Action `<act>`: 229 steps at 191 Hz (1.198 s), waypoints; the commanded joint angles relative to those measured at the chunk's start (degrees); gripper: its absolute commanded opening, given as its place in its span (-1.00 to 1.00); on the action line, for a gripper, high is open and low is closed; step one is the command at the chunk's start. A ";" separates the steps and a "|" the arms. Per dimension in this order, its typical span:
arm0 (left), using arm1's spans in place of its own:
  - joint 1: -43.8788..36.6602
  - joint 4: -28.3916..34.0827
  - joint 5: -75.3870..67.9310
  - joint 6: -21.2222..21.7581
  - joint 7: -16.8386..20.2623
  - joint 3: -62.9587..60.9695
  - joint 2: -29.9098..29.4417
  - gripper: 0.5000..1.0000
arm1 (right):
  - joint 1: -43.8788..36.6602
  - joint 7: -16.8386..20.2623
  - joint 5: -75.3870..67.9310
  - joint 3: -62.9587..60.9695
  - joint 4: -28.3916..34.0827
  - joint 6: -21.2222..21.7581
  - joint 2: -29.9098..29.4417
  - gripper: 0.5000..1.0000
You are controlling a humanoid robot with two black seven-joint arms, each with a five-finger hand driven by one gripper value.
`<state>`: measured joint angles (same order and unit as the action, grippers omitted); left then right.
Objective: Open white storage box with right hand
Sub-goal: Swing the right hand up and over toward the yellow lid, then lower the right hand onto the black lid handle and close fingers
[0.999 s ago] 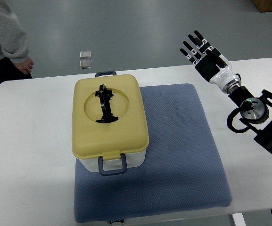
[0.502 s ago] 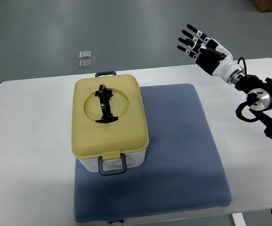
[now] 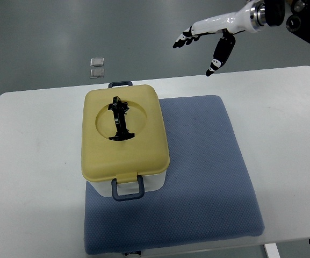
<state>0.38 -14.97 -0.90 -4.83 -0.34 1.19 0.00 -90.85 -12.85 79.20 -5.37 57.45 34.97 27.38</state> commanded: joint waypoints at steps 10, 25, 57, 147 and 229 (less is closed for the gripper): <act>-0.03 0.03 0.02 -0.01 -0.01 0.04 0.00 1.00 | -9.26 -0.16 0.60 7.92 4.25 0.03 -3.64 0.70; -0.03 0.03 0.02 -0.01 -0.01 -0.05 0.00 1.00 | -10.40 -0.16 0.78 8.53 4.25 0.03 -6.98 0.70; 0.06 0.03 0.02 -0.01 -0.01 -0.05 0.00 1.00 | -10.75 -0.25 0.78 8.44 4.25 -0.08 -11.29 0.69; 0.06 0.03 0.02 -0.01 -0.01 -0.05 0.00 1.00 | -9.87 -1.74 0.60 8.27 4.42 -7.29 -15.16 0.69; 0.06 0.12 0.02 -0.01 -0.01 -0.05 0.00 1.00 | -7.68 -4.56 0.78 8.53 5.48 -11.07 -16.83 0.69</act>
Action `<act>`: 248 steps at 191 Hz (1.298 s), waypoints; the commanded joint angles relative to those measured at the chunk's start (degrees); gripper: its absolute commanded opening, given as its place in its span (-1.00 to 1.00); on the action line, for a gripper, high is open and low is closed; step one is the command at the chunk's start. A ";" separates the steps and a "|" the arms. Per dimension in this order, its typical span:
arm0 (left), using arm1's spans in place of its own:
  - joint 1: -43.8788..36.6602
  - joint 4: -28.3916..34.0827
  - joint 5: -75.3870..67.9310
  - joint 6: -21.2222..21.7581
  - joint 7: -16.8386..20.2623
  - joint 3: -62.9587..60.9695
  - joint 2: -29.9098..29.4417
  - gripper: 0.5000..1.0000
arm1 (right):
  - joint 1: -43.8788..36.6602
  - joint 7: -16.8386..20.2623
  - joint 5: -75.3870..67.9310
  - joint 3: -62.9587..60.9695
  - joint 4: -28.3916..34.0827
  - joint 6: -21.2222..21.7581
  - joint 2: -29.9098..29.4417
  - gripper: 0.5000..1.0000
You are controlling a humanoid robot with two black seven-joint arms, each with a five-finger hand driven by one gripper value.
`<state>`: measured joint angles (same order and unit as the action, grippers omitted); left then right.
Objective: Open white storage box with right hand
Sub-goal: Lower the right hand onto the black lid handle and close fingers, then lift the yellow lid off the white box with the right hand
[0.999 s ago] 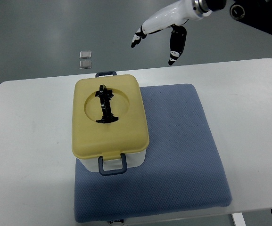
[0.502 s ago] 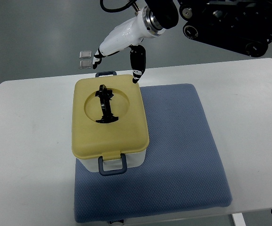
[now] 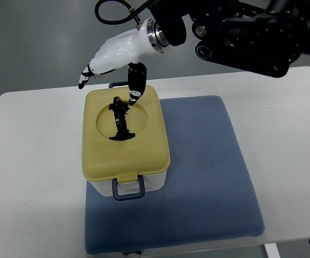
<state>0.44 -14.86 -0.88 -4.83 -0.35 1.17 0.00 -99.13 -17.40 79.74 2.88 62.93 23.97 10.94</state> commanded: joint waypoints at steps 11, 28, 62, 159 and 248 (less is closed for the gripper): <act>0.00 0.00 0.00 0.00 0.00 0.06 0.00 1.00 | 1.13 -0.01 0.24 0.28 0.00 0.03 -0.49 0.69; 0.00 0.00 0.00 0.00 0.00 0.06 0.00 1.00 | 1.66 0.00 0.24 0.37 0.00 0.03 -0.49 0.69; 0.00 0.00 0.00 0.00 0.00 0.06 0.00 1.00 | 1.92 0.00 0.42 0.37 0.00 0.03 -0.49 0.69; 0.00 0.09 0.08 0.00 0.00 0.06 0.00 1.00 | 3.94 0.17 1.56 0.46 -0.09 -0.85 -0.75 0.38; 0.00 0.44 0.08 0.00 0.00 0.15 0.00 1.00 | 3.86 0.08 1.56 1.16 -0.01 -0.94 -1.01 -1.00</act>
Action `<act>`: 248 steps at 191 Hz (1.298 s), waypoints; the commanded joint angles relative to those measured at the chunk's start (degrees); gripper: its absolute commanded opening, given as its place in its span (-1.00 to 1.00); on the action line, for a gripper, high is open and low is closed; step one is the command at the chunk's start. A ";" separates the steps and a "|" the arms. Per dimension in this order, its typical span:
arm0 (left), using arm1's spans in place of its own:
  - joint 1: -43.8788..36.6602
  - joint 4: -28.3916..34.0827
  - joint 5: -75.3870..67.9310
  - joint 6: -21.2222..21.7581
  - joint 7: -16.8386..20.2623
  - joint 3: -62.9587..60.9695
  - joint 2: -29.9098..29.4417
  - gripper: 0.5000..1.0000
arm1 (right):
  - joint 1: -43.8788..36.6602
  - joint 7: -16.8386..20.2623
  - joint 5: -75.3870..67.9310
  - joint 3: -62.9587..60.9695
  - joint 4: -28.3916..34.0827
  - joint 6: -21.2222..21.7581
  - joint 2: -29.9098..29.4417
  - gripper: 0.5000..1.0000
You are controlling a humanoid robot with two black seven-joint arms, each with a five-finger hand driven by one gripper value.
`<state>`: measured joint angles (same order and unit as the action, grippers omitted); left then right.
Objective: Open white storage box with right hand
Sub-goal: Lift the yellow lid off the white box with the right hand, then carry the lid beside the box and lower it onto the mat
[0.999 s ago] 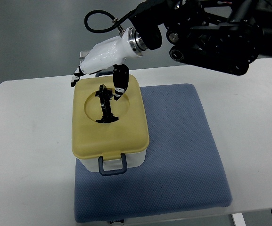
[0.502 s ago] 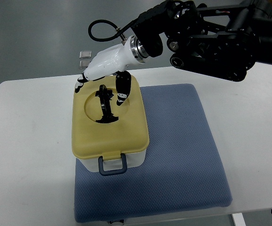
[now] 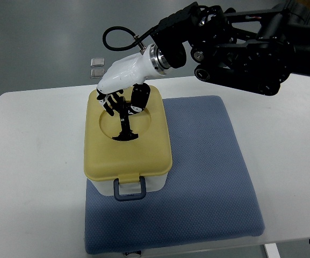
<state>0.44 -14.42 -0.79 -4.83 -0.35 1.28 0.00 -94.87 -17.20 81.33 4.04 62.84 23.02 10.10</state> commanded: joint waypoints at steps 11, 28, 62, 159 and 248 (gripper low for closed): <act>0.00 0.00 0.00 0.00 0.00 -0.05 0.00 1.00 | -0.58 -0.11 -0.12 -0.09 0.00 0.01 -0.35 -1.00; 0.00 0.09 0.00 0.00 0.00 0.04 0.00 1.00 | -0.76 -0.20 -0.21 -0.09 0.00 0.09 -0.35 -1.00; 0.00 0.18 0.00 0.00 0.00 0.04 0.00 1.00 | -2.08 -1.69 -1.09 -0.88 0.00 1.32 0.36 -1.00; 0.00 -0.17 0.00 0.00 0.00 -0.05 0.00 1.00 | -19.22 -3.80 -5.04 -12.83 3.25 11.98 19.52 -1.00; 0.00 -0.35 -0.09 0.00 0.00 -0.13 0.00 1.00 | -11.93 -3.72 -0.82 -5.54 10.11 11.98 36.92 -1.00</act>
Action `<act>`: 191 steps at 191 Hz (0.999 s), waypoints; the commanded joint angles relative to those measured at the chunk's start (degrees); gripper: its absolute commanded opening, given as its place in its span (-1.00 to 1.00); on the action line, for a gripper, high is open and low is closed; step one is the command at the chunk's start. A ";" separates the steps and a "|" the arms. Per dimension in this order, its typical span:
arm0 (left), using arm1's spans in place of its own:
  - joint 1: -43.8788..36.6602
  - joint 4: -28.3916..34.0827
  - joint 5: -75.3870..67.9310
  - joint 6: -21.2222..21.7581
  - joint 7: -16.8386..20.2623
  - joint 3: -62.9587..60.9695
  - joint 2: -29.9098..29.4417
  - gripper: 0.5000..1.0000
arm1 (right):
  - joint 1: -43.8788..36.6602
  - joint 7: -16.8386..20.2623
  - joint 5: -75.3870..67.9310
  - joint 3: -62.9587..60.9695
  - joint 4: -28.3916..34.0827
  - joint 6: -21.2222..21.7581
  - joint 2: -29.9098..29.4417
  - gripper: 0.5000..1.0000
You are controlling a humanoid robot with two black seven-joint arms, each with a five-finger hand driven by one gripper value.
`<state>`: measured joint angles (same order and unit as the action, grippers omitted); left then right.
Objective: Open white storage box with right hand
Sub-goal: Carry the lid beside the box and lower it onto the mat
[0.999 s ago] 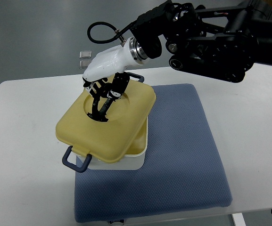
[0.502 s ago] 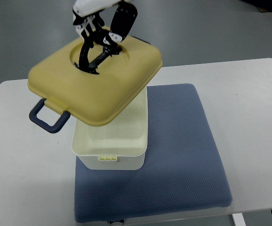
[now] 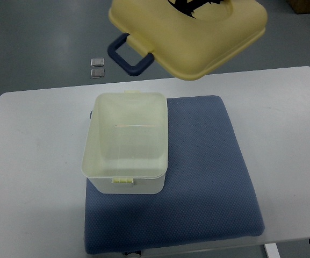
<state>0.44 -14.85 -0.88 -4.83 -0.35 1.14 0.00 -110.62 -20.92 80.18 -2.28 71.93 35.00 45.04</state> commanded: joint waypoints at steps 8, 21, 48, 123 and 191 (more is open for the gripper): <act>0.00 0.09 0.00 0.00 0.00 0.00 0.00 1.00 | 5.33 0.00 0.41 0.97 1.28 0.00 2.07 -1.00; 0.00 0.09 0.00 0.00 0.00 0.00 0.00 1.00 | 8.58 0.00 2.87 0.97 1.46 0.00 1.98 -1.00; 0.00 0.17 0.00 0.00 0.00 0.09 0.00 1.00 | 13.77 0.00 6.39 0.97 1.46 0.00 1.45 -1.00; 0.00 0.26 0.00 0.00 0.00 0.00 0.00 1.00 | 21.85 0.00 12.54 2.28 1.46 0.00 1.01 -1.00; 0.00 0.09 0.00 0.00 0.00 -0.09 0.00 1.00 | 25.72 0.09 13.42 4.04 1.46 0.00 1.10 -1.00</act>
<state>0.44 -14.74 -0.89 -4.83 -0.35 1.07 0.00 -86.43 -20.87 93.24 1.79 73.38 35.00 46.34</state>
